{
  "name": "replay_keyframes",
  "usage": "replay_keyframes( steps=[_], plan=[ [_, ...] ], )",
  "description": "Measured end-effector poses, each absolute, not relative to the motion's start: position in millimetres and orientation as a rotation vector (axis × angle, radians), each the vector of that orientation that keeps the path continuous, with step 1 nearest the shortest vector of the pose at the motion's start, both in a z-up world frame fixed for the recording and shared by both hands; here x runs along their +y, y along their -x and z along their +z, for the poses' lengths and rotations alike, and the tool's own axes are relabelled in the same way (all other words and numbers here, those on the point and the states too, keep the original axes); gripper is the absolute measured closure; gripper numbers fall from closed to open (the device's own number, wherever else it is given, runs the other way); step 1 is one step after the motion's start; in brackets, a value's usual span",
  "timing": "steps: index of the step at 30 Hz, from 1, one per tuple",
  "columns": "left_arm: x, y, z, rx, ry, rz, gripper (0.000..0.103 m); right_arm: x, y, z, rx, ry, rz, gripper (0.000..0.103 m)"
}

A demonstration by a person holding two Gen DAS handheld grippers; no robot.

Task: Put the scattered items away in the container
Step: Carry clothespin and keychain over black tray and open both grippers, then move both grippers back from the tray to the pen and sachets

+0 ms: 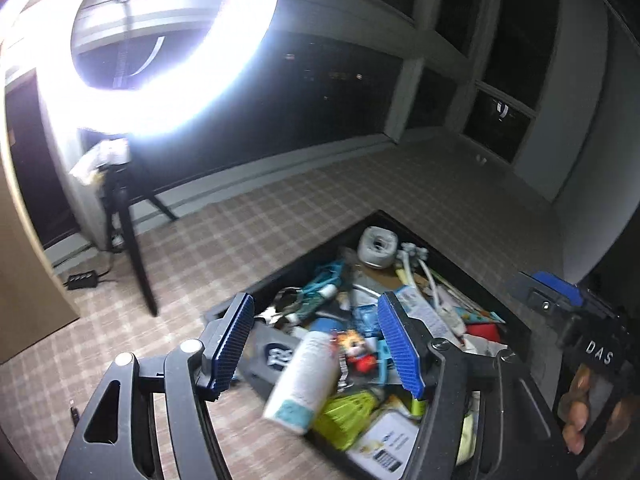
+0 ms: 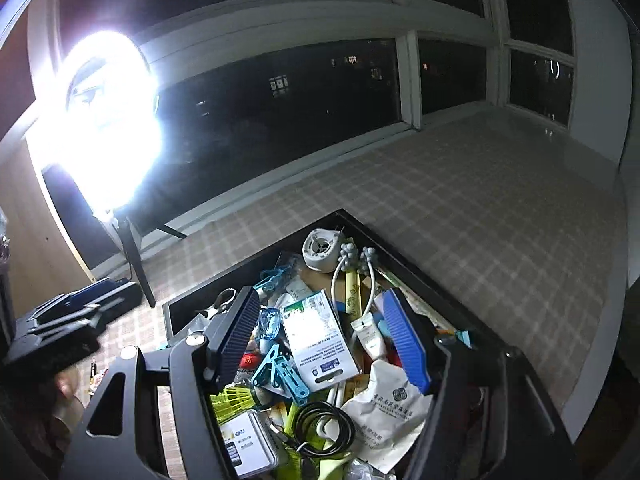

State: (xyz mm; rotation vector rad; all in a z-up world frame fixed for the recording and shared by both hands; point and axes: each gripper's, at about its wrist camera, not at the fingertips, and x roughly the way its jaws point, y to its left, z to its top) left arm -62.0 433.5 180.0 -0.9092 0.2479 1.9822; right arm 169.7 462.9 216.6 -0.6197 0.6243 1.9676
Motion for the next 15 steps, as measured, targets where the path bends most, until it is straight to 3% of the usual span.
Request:
replay_keyframes(
  steps=[8, 15],
  plan=[
    [349.9, 88.2, 192.1, 0.238, 0.898, 2.09, 0.043, 450.4, -154.7, 216.2, 0.611, 0.649, 2.055, 0.039],
    [214.7, 114.1, 207.4, 0.237, 0.903, 2.317, 0.043, 418.7, -110.6, 222.4, 0.52, 0.692, 2.232, 0.039]
  ],
)
